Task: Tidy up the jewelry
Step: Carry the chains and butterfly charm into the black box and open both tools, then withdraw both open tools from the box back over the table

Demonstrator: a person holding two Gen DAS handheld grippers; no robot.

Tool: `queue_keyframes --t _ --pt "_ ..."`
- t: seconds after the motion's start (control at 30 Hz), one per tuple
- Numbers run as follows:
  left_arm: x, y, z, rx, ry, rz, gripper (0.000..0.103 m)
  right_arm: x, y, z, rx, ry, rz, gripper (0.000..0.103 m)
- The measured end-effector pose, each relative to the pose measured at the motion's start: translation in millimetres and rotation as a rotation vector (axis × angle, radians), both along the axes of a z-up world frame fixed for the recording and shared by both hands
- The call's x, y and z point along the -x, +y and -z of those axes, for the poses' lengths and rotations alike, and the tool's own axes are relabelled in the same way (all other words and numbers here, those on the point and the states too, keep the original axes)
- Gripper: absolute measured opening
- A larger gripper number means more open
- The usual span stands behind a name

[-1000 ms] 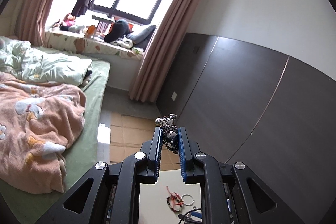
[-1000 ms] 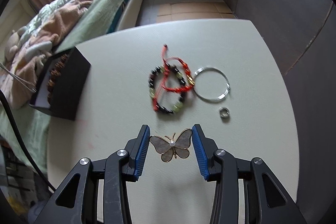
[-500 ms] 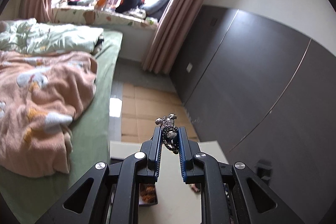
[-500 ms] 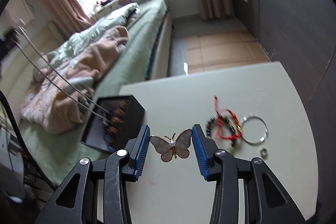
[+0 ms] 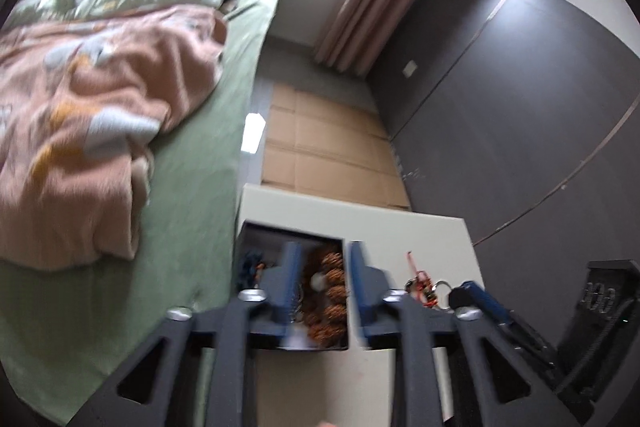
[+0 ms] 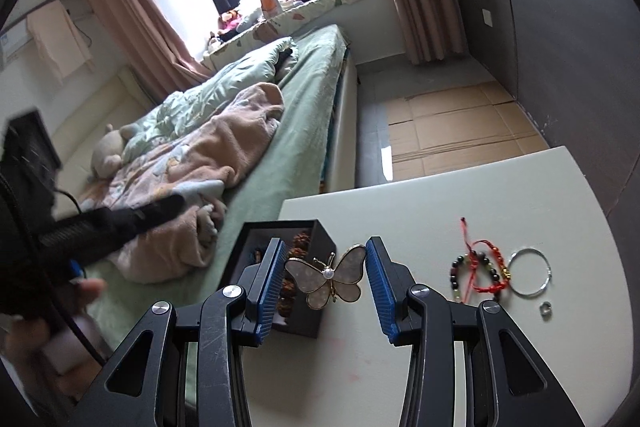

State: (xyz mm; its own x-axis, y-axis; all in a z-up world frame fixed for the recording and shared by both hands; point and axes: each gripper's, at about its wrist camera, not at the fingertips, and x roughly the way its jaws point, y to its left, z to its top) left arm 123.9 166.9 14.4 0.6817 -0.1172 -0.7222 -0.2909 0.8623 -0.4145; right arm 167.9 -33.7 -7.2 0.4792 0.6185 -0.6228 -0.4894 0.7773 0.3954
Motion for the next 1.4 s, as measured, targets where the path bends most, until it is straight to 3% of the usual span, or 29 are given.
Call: queue_keyframes --t 0.03,0.07,0.4,0.6,0.63,0.7,0.77,0.83,0.9,0.97,1.07,1.23,1.4 --pt "1.7 3.6 1.2 0.013 -0.002 -0.011 0.056 0.0 2.2 -1.1 -0.009 0.0 -0.005 0.042" --pt "4.2 7.3 0.8 0.018 -0.01 -0.024 0.064 -0.3 5.0 -2.2 -0.021 0.003 -0.013 0.042" --pt "22.9 42.8 -4.1 0.038 -0.022 -0.147 0.068 -2.9 45.3 6.1 -0.076 0.048 -0.083 0.042" --pt "26.5 51.2 -9.8 0.022 -0.04 -0.165 0.074 -4.4 67.5 25.0 -0.092 0.083 -0.105 0.043" --pt "26.9 52.0 -10.4 0.02 -0.044 -0.17 0.074 -5.8 72.0 29.8 -0.092 0.095 -0.12 0.047" --pt "29.1 52.4 -12.4 0.021 -0.067 -0.179 0.074 -8.2 76.7 38.6 -0.067 0.124 -0.122 0.067" --pt "30.0 52.6 -13.4 0.032 -0.086 -0.17 0.074 -10.4 74.9 44.3 -0.053 0.144 -0.106 0.068" --pt "29.3 48.4 -14.0 0.042 -0.097 -0.159 0.076 -13.5 66.8 44.3 -0.053 0.167 -0.094 0.07" --pt "25.2 41.4 -13.1 0.042 -0.091 -0.14 0.088 -14.6 53.0 38.5 -0.064 0.157 -0.068 0.089" --pt "21.7 32.5 -12.8 0.045 -0.102 -0.12 0.094 -14.0 39.7 31.8 -0.073 0.134 -0.04 0.097" --pt "18.4 16.4 -15.1 0.013 -0.114 -0.089 0.103 -14.0 15.4 22.6 -0.075 0.122 -0.003 0.1" --pt "9.7 -11.5 -13.6 -0.028 -0.108 -0.028 0.103 -18.4 -29.0 17.1 -0.021 0.114 0.085 0.103" --pt "3.9 -34.0 -13.2 -0.041 -0.121 0.018 0.103 -19.6 -71.9 18.2 -0.044 0.106 0.161 0.103"
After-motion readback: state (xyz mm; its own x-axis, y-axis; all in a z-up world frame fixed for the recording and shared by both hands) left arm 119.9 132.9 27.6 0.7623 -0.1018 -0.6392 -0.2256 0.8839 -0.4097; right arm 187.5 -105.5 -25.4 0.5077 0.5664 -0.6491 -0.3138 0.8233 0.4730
